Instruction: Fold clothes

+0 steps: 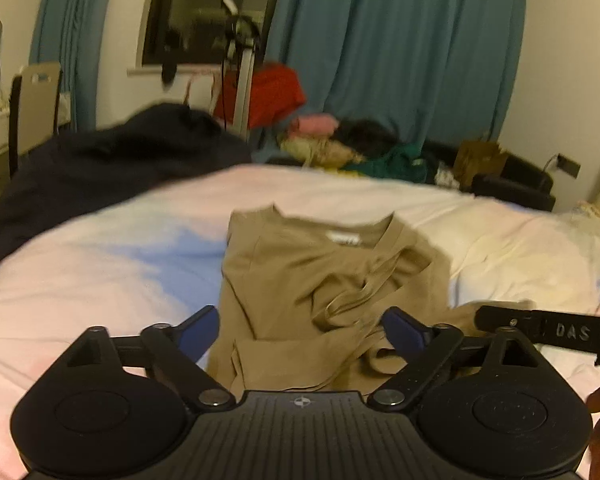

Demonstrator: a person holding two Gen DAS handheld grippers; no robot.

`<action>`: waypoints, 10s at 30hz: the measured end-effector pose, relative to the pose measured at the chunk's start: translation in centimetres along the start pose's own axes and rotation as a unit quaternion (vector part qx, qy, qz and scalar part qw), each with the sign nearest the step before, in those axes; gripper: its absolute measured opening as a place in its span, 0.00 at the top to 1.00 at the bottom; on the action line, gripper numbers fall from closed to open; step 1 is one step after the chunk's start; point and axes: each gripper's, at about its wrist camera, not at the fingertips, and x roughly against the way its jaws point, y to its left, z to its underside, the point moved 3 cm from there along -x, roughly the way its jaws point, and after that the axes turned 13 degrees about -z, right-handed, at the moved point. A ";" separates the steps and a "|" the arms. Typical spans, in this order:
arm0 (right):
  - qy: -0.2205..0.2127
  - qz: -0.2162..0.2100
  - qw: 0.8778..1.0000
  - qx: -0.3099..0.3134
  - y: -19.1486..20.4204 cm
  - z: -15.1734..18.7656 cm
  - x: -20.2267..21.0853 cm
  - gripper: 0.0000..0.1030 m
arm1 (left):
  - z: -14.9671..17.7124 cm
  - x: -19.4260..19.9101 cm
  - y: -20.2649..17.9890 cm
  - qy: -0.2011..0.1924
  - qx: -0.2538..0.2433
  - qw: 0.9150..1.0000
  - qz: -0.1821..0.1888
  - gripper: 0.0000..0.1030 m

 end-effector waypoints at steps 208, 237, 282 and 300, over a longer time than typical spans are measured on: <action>-0.028 -0.107 0.895 -0.432 -0.7 2.9 7.8 0.89 | 1.7 7.9 9.5 0.171 0.426 0.887 0.044 0.93; 0.009 -0.126 0.940 -0.316 -5.0 3.9 -3.2 0.74 | 4.0 -3.0 9.3 0.119 0.312 0.941 0.053 0.91; 0.047 -0.047 0.997 0.029 2.9 4.1 -1.8 0.39 | 5.4 2.0 3.3 0.047 -0.012 0.999 -0.001 0.24; 0.126 0.003 0.992 0.028 2.5 8.6 1.9 0.39 | 10.2 6.5 1.3 0.081 -0.068 0.994 -0.042 0.21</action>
